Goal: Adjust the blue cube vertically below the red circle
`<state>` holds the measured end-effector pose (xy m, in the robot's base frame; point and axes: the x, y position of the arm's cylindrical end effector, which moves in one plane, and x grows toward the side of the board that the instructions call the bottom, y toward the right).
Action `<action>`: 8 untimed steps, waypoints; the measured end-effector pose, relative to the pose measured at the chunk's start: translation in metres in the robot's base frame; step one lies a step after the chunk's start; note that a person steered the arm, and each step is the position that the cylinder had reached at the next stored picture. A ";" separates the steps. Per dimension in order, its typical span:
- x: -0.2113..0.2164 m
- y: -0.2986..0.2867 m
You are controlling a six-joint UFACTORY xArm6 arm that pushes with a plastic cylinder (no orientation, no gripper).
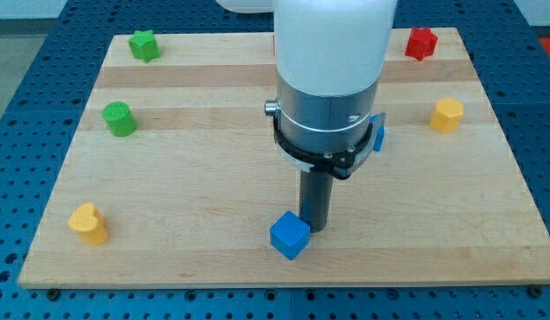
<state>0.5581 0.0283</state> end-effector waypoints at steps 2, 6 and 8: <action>-0.024 0.005; 0.036 0.035; 0.044 -0.015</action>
<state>0.6018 0.0135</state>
